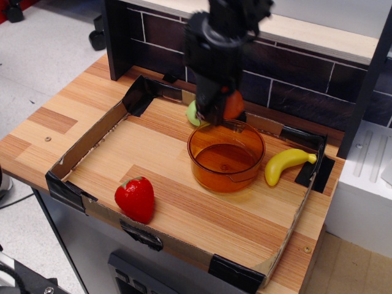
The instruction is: Put carrot in pot
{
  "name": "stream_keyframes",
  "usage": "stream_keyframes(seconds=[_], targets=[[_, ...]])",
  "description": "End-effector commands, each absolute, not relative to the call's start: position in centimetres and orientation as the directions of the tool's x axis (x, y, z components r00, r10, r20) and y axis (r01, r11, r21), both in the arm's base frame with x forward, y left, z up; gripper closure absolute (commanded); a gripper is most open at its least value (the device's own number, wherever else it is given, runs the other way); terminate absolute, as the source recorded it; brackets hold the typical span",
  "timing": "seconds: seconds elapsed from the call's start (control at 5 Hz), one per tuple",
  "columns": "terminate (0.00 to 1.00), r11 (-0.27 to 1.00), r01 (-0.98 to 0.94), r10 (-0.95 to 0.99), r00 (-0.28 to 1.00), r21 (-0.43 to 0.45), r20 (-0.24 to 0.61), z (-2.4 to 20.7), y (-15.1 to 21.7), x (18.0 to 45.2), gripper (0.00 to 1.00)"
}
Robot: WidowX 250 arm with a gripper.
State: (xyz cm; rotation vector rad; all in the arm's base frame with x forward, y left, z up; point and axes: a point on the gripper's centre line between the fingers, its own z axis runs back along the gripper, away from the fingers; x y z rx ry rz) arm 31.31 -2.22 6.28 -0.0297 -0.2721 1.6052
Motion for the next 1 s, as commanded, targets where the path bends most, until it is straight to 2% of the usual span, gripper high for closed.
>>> stream_keyframes(seconds=[0.0,0.4,0.8], targets=[[0.0,0.024,-0.972,0.988,-0.012,-0.233,0.153,7.8,-2.5,30.9,0.0],[0.0,0.016,-0.973,0.988,-0.019,-0.229,0.15,9.2,-2.4,30.8,0.0],[0.0,0.015,-0.962,0.991,-0.021,-0.273,0.129,14.3,-3.0,31.1,0.0]])
